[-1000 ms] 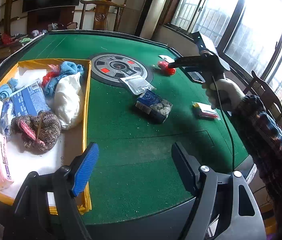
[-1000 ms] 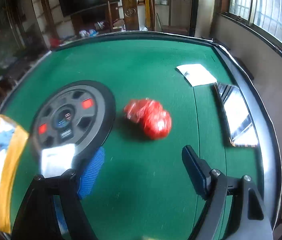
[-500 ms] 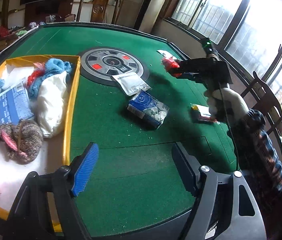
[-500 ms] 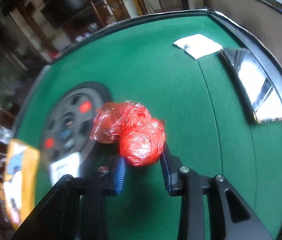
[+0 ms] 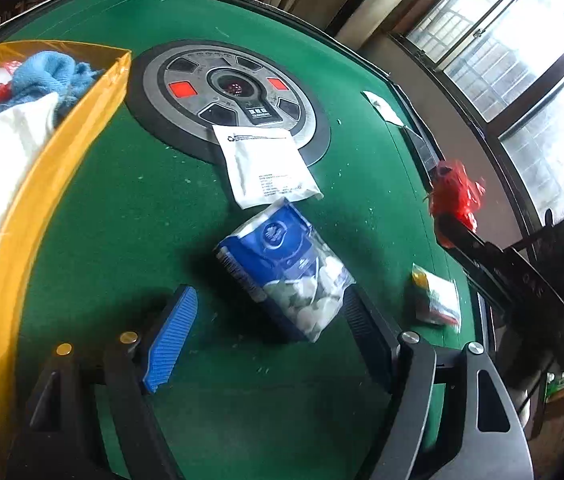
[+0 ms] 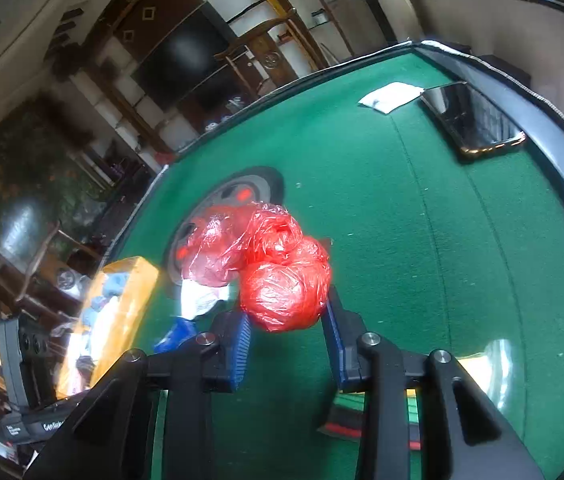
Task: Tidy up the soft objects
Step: 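Grasp the blue-and-white Vinda tissue pack with the left tool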
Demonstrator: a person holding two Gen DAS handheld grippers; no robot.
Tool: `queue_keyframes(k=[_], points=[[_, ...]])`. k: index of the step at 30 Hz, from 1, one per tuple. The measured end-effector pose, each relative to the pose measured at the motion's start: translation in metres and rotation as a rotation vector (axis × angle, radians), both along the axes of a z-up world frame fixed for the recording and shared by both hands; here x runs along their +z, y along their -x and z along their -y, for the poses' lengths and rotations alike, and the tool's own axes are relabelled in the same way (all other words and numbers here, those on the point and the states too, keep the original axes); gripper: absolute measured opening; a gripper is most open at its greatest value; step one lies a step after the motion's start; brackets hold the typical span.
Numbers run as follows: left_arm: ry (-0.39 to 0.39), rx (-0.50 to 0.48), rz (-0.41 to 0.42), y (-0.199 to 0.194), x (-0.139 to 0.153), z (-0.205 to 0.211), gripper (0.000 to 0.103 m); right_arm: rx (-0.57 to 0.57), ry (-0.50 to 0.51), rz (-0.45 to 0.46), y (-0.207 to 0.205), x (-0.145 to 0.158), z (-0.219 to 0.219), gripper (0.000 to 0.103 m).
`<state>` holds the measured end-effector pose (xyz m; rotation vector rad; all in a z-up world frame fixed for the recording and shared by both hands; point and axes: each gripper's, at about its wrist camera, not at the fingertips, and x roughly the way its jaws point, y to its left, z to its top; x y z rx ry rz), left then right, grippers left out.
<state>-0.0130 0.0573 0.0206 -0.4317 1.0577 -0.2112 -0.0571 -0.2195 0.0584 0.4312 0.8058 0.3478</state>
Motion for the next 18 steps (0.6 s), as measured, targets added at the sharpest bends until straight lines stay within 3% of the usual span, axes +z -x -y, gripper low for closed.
queue_keyframes(k=[2,5,7,10,12,13,15,18], points=[[-0.056,0.019,0.020,-0.012,0.002,0.016,0.076,-0.013,0.023,0.014,0.004,0.003,0.001,0.030],[-0.148,-0.035,0.019,-0.029,0.000,0.038,0.077,-0.025,0.022,0.051,0.012,0.012,0.001,0.030],[-0.278,-0.092,0.047,-0.033,-0.002,0.056,0.084,-0.034,0.023,0.063,0.014,0.013,0.002,0.031],[-0.439,-0.168,0.090,-0.028,-0.009,0.077,0.085,-0.037,0.009,0.067,0.013,0.013,0.004,0.031],[-0.429,-0.193,0.126,-0.021,-0.008,0.078,0.082,-0.038,0.005,0.069,0.011,0.010,0.007,0.031],[-0.423,-0.208,0.141,-0.018,-0.006,0.077,0.069,-0.037,0.004,0.069,0.009,0.009,0.007,0.031],[-0.403,-0.232,0.157,-0.014,-0.002,0.075,0.055,-0.037,0.006,0.069,0.007,0.009,0.005,0.031],[-0.293,-0.240,0.140,-0.008,0.005,0.057,0.054,-0.037,0.010,0.065,0.006,0.006,0.005,0.031]])
